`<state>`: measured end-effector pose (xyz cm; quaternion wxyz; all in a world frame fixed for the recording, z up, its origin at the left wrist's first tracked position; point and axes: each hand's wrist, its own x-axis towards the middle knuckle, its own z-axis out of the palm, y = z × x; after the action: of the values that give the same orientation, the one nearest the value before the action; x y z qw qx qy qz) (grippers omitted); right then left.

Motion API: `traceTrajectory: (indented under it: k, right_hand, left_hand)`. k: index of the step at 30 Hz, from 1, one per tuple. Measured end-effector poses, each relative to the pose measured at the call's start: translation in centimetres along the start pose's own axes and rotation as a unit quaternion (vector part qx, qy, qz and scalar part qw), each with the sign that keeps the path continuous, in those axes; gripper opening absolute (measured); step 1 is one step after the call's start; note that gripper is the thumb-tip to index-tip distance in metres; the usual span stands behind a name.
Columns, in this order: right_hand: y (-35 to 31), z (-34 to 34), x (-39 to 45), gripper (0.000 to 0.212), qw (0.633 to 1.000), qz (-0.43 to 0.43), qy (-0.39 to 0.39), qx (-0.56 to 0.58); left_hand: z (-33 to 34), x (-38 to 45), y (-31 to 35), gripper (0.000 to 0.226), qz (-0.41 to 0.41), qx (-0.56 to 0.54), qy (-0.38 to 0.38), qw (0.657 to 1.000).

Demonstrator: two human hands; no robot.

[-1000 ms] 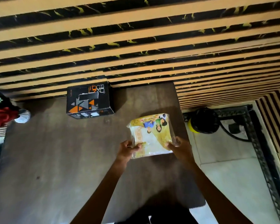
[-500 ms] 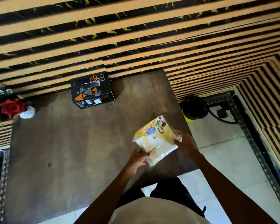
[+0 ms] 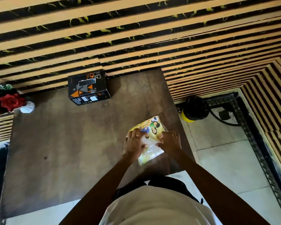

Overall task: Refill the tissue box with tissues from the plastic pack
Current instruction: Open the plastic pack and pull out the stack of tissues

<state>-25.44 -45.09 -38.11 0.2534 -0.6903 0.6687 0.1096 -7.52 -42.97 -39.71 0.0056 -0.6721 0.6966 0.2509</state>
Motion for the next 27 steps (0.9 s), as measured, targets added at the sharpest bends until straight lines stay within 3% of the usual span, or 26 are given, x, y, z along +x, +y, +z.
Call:
traceTrajectory:
  k: [5, 11, 22, 27]
  right_hand:
    - [0.3, -0.2, 1.0, 0.039, 1.0, 0.008, 0.0, 0.022]
    - [0.7, -0.7, 0.9, 0.032, 0.995, -0.037, 0.09, 0.001]
    - [2.3, -2.2, 1.9, 0.013, 0.993, -0.049, -0.066, 0.091]
    - [3.9, -2.5, 1.1, 0.027, 0.987, -0.089, -0.092, 0.097]
  left_hand:
    - [0.2, 0.0, 1.4, 0.049, -0.047, 0.003, 0.019, 0.999]
    - [0.7, 0.1, 2.3, 0.06, -0.094, 0.007, 0.03, 0.995]
    - [1.2, 0.4, 3.3, 0.085, -0.126, 0.001, 0.02, 0.992]
    - [1.4, 0.1, 3.6, 0.087, -0.125, -0.001, 0.001, 0.992]
